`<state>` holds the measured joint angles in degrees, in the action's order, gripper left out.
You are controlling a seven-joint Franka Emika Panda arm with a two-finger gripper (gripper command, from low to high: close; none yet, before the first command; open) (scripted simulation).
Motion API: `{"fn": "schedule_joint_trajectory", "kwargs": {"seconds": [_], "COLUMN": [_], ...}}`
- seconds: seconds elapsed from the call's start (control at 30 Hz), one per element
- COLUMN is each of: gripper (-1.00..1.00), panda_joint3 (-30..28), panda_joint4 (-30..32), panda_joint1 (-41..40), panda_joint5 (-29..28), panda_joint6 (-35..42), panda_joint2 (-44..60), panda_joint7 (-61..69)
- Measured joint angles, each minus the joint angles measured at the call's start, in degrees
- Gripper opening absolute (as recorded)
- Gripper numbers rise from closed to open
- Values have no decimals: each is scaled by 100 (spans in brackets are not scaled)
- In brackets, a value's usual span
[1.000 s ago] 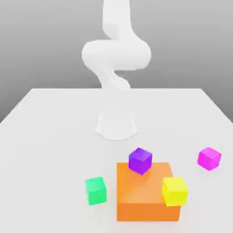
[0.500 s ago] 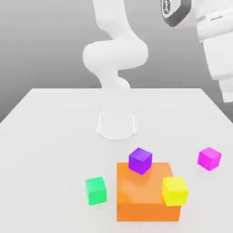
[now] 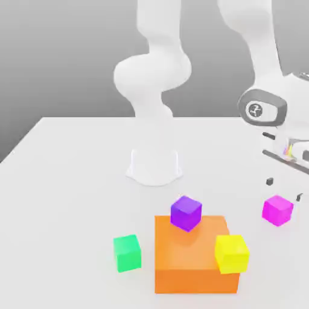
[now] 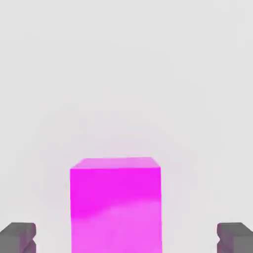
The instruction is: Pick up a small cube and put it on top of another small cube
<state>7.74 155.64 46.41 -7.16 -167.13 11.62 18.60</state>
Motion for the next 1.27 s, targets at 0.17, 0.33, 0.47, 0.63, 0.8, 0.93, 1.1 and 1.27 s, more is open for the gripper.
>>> {"fn": "schedule_joint_trajectory", "kwargs": {"seconds": [0.17, 0.33, 0.47, 0.63, 0.8, 0.93, 1.1, 1.27], "gripper": [-100, -100, -100, -100, -100, -100, -100, 100], "panda_joint3": [-315, -320, -21, -146, -566, -982, -1153, -1152], "panda_joint4": [-99, -101, 32, -113, -669, -1128, -1321, -1256], "panda_joint1": [265, 268, 56, -450, -1342, -2059, -2424, -2426], "panda_joint5": [-224, -238, 128, 531, 599, 643, 755, 775], "panda_joint6": [-455, -451, 112, 962, 1835, 2534, 2449, 2075], "panda_joint2": [558, 565, -133, -861, -1201, -1431, -1129, -819], "panda_joint7": [-168, -178, 102, 546, 933, 1243, 1500, 1522]}}
